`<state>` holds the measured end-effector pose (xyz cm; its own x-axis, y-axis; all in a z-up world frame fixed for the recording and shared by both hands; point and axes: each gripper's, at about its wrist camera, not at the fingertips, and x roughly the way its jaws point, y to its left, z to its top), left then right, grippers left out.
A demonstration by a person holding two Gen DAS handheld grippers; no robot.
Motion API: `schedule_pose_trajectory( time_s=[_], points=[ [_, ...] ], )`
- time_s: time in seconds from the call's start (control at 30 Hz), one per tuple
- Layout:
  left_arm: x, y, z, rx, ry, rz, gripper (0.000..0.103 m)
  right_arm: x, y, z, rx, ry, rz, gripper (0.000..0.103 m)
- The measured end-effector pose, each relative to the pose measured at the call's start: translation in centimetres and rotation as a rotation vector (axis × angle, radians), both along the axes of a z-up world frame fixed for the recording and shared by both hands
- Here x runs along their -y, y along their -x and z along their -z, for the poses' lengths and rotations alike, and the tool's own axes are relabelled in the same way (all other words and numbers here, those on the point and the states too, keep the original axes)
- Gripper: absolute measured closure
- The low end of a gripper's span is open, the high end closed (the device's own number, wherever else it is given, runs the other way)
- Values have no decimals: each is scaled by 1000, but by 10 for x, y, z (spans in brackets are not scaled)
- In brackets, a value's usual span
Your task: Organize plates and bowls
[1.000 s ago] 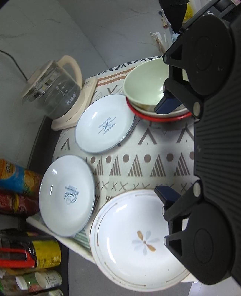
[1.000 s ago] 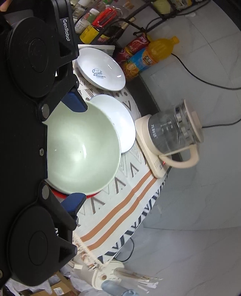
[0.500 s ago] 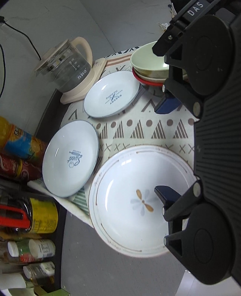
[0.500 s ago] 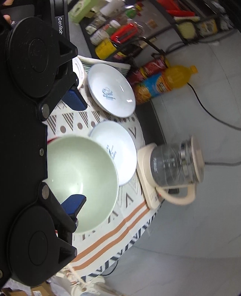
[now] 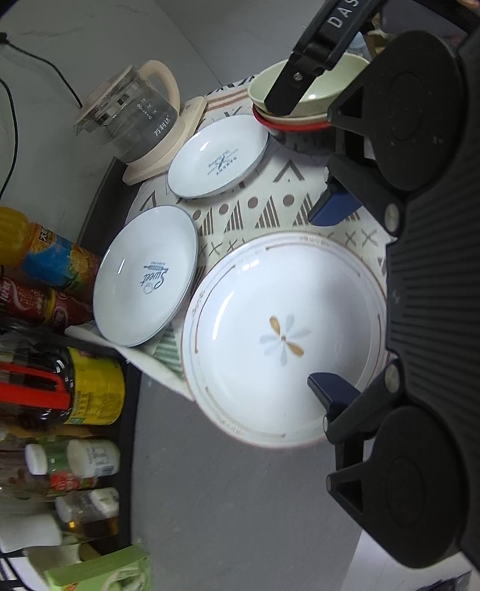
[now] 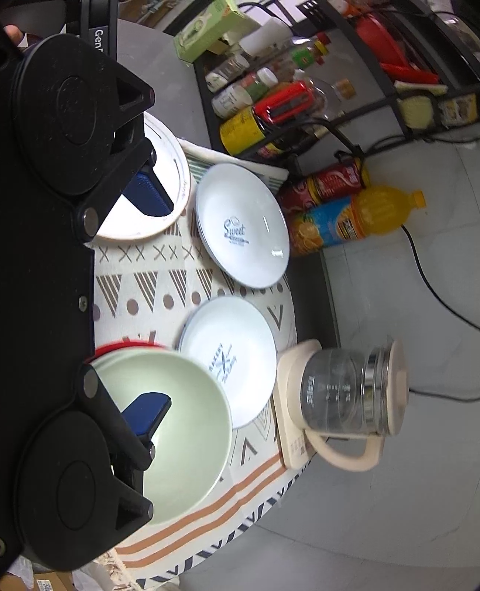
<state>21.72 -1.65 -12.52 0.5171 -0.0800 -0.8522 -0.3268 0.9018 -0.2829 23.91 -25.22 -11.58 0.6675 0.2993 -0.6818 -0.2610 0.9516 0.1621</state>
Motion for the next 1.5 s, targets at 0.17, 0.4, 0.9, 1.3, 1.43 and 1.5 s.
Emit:
schedule_pose_trajectory(
  time_s=[0.17, 0.4, 0.9, 1.3, 1.43, 1.5],
  points=[
    [-10, 8, -5, 9, -23, -3, 18, -16, 3, 1, -16, 23, -34, 0],
    [-20, 8, -14, 2, -58, -3, 18, -30, 8, 3, -37, 71, -66, 0],
    [-33, -22, -13, 6, -50, -61, 18, -38, -10, 5, -42, 78, -103, 0],
    [-52, -56, -4, 32, 6, -162, 18, -44, -55, 15, -87, -27, -74, 0],
    [-56, -74, 3, 40, 26, -162, 18, -52, -72, 21, -102, -41, -42, 1],
    [-58, -84, 6, 41, 29, -169, 18, -55, -83, 25, -120, -67, -31, 4]
  ],
)
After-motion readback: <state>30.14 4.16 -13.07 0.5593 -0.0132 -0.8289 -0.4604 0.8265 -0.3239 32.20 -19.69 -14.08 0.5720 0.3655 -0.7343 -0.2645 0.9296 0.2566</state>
